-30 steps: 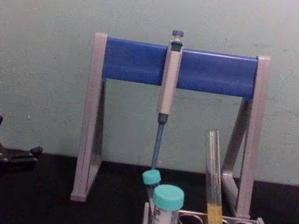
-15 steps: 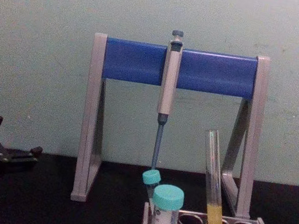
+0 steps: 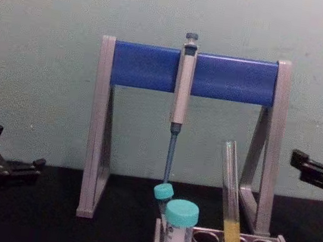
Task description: Pick up the test tube from the test tube rack, shake it, then place it back into the test tube rack.
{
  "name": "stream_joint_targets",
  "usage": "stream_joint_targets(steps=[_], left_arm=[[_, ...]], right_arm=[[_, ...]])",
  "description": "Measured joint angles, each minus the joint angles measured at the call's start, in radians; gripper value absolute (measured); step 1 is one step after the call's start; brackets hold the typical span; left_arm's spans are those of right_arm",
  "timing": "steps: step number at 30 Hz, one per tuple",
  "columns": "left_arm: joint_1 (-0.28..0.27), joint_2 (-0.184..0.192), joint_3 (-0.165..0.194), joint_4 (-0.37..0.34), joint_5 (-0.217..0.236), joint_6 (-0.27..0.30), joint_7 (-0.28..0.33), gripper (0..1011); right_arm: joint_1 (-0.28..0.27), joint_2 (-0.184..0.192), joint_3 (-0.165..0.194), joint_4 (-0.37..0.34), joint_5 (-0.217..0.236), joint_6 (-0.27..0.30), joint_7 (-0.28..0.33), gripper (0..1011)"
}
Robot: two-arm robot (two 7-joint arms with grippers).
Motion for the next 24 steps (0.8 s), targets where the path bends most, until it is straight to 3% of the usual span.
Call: stream_joint_targets(steps=[7, 14, 24], left_arm=[[0.000, 0.000, 0.000, 0.000, 0.000, 0.000, 0.000, 1001], [0.000, 0.000, 0.000, 0.000, 0.000, 0.000, 0.000, 1001], [0.000, 0.000, 0.000, 0.000, 0.000, 0.000, 0.000, 1001]], right_arm=[[0.016, -0.011, -0.013, -0.014, 0.047, 0.018, 0.106, 1000], [0.058, -0.031, -0.039, 0.000, 0.066, 0.081, 0.201, 1000], [0.121, -0.069, -0.067, 0.049, 0.066, 0.196, 0.265, 1000]])
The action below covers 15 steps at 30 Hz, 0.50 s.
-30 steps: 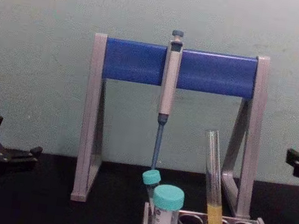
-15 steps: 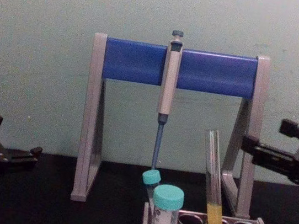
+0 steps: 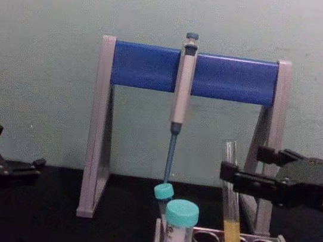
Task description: Pick up the test tube from the test tube rack, shake it, then place it back into the test tube rack.
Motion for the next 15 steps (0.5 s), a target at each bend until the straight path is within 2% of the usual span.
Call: stream_joint_targets(steps=[6, 15], left_arm=[[0.000, 0.000, 0.000, 0.000, 0.000, 0.000, 0.000, 1001], [0.000, 0.000, 0.000, 0.000, 0.000, 0.000, 0.000, 1001]], right_arm=[[0.022, -0.020, -0.003, 0.020, -0.004, 0.057, 0.011, 1000], [0.040, -0.038, -0.010, 0.051, -0.017, 0.098, 0.022, 1000]])
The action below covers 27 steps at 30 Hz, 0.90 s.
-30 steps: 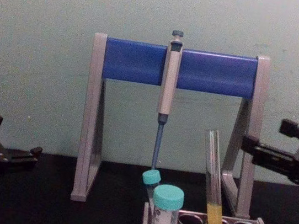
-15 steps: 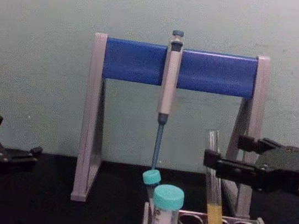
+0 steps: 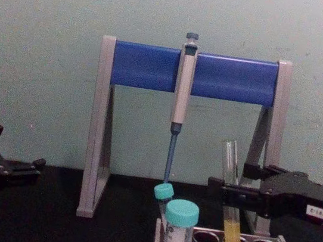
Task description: Pick up the test tube from the test tube rack, shake it, then place it back into the test tube rack.
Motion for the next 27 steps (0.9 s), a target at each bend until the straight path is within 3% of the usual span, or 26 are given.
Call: stream_joint_targets(steps=[27], left_arm=[[0.000, 0.000, 0.000, 0.000, 0.000, 0.000, 0.000, 1001]], right_arm=[[0.003, -0.008, 0.002, 0.017, -0.006, 0.021, 0.007, 1000]])
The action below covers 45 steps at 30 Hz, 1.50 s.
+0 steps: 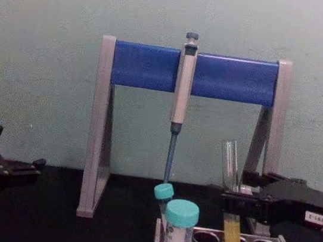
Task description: Pick up the test tube from the test tube rack, shake it, then place it back into the test tube rack.
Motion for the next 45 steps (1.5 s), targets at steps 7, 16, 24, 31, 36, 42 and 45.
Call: stream_joint_targets(steps=[7, 16, 24, 31, 36, 42, 45], left_arm=[[0.000, 0.000, 0.000, 0.000, 0.000, 0.000, 0.000, 1001], [0.000, 0.000, 0.000, 0.000, 0.000, 0.000, 0.000, 1001], [0.000, 0.000, 0.000, 0.000, 0.000, 0.000, 0.000, 1001], [0.000, 0.000, 0.000, 0.000, 0.000, 0.000, 0.000, 1001], [0.000, 0.000, 0.000, 0.000, 0.000, 0.000, 0.000, 1001], [0.000, 0.000, 0.000, 0.000, 0.000, 0.000, 0.000, 1001], [0.000, 0.000, 0.000, 0.000, 0.000, 0.000, 0.000, 1001]], right_arm=[[0.000, 0.000, 0.000, -0.001, 0.001, -0.001, -0.001, 882], [0.000, 0.000, 0.000, -0.001, 0.001, -0.001, -0.001, 618], [0.000, 0.000, 0.000, -0.001, 0.001, -0.001, -0.002, 363], [0.000, 0.000, 0.000, -0.001, 0.002, -0.001, -0.002, 225], [0.000, 0.000, 0.000, -0.001, 0.002, -0.001, -0.002, 226], [0.000, 0.000, 0.000, -0.001, 0.002, -0.001, -0.002, 225], [0.000, 0.000, 0.000, -0.001, 0.002, -0.001, -0.002, 225]])
